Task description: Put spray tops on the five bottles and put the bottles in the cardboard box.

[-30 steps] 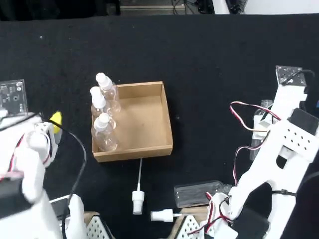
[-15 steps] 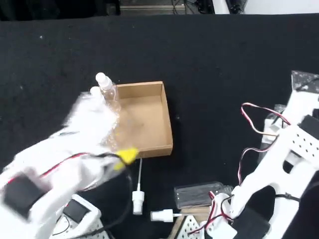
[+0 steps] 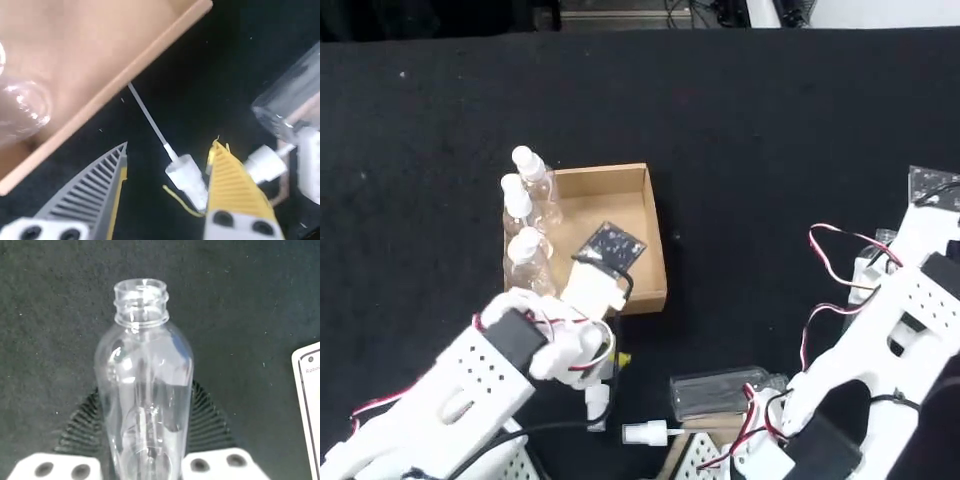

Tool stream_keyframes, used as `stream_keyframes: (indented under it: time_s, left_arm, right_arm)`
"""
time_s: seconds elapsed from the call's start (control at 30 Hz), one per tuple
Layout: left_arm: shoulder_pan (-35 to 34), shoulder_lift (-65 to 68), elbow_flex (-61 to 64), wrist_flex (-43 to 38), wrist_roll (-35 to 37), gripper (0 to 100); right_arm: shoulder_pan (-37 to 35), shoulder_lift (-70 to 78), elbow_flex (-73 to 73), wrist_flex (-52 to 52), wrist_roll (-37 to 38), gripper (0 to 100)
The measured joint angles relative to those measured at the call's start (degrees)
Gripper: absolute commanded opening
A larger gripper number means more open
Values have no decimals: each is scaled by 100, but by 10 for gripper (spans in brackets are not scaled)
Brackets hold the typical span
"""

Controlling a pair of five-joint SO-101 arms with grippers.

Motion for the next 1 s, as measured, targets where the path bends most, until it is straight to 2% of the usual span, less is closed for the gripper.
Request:
stream_keyframes:
  time_s: [0.13, 0.23, 0.63, 0.9, 1.0]
  left_arm:
    - [-35, 0, 914, -782, 35, 236]
    - [-26, 0, 1389, -1046, 44, 236]
    - [-35, 0, 1987, -1143, 18, 232]
    - [-44, 0, 1987, -1178, -1635, 231]
    - [-44, 0, 1987, -1169, -2022, 231]
  right_arm:
    - [0, 0, 149, -149, 18, 11]
    - [0, 0, 237, -255, 26, 11]
    - [0, 0, 325, -404, 26, 11]
    - [0, 0, 325, -404, 26, 11]
    - [0, 0, 325, -404, 26, 11]
